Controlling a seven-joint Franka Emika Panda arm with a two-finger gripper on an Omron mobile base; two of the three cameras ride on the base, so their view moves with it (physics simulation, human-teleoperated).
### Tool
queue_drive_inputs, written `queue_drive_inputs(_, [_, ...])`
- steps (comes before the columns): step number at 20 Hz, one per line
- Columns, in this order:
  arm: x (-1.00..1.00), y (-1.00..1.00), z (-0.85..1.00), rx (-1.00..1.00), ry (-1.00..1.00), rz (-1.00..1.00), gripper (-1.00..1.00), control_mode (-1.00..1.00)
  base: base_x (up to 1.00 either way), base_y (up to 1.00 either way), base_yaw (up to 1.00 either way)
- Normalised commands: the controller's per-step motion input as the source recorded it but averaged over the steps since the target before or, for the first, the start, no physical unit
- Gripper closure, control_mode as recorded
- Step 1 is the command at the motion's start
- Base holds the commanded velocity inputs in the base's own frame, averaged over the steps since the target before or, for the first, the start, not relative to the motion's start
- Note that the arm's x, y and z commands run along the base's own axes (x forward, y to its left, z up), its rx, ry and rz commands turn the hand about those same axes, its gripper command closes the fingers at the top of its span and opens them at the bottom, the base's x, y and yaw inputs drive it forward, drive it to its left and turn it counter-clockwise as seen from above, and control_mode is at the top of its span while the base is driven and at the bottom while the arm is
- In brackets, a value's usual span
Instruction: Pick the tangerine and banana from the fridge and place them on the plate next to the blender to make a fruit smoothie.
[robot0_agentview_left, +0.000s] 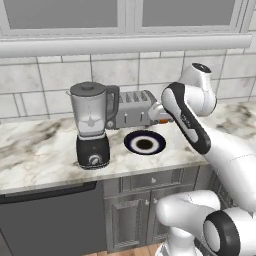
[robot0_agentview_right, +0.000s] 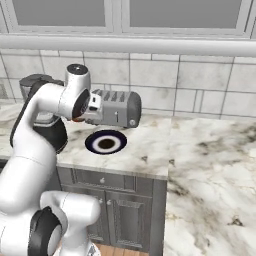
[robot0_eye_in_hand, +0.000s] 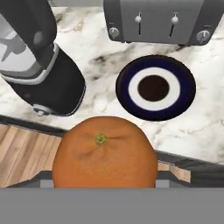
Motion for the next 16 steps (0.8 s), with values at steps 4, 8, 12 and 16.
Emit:
queue_drive_inputs(4, [0.63,-0.24,-0.91,0.00,0.08,0.05,1.00,-1.00,0.00,0.00,0.00])
queue_drive_inputs(8, [0.55,-0.08,-0.46,0.00,0.00,0.00,1.00,-1.00,0.00,0.00,0.00])
queue_drive_inputs(12, [0.66,-0.02,-0.66,0.00,0.02,0.00,1.00,-1.00,0.00,0.00,0.00])
queue_drive_inputs(16, [0.60,0.00,-0.77,-0.05,0.16,0.00,1.00,-1.00,0.00,0.00,0.00])
